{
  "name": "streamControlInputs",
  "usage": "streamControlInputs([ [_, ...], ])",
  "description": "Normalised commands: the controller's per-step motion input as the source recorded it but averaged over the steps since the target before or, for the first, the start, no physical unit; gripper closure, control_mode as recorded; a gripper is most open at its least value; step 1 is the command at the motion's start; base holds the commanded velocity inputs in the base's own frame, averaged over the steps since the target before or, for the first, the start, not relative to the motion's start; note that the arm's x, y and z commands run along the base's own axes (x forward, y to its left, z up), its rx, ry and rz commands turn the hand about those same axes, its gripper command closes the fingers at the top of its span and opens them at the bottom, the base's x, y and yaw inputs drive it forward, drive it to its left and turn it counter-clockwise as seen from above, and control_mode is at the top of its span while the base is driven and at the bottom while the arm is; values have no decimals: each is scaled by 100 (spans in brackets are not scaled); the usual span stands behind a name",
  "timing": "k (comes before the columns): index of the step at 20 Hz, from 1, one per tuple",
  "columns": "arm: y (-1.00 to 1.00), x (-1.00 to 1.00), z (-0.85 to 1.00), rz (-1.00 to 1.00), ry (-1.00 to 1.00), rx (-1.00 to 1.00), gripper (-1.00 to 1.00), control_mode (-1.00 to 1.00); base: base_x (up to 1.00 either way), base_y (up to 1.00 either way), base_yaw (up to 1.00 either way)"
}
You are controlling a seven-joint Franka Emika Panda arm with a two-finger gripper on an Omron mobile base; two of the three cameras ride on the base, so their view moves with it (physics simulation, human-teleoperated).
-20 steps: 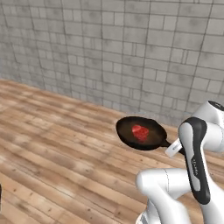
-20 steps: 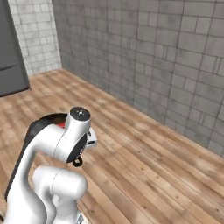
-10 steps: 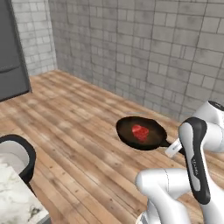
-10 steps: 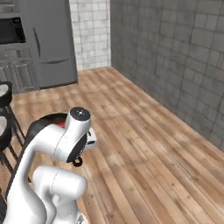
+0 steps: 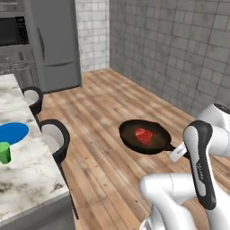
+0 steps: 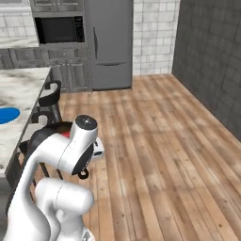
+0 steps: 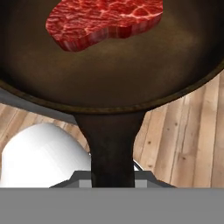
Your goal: Pick up the pan with the steak in it and place it on the dining table. Then place the steak on the plate.
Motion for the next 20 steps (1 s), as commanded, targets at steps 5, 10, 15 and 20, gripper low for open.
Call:
streamControlInputs([
  [5, 0, 0, 0, 0, 0, 0, 100, 100, 9, -27, 8],
  [10, 0, 0, 0, 0, 0, 0, 100, 100, 17, -95, 0],
  [15, 0, 0, 0, 0, 0, 0, 100, 100, 53, -72, 2],
  [20, 0, 0, 0, 0, 0, 0, 100, 100, 100, -14, 4],
])
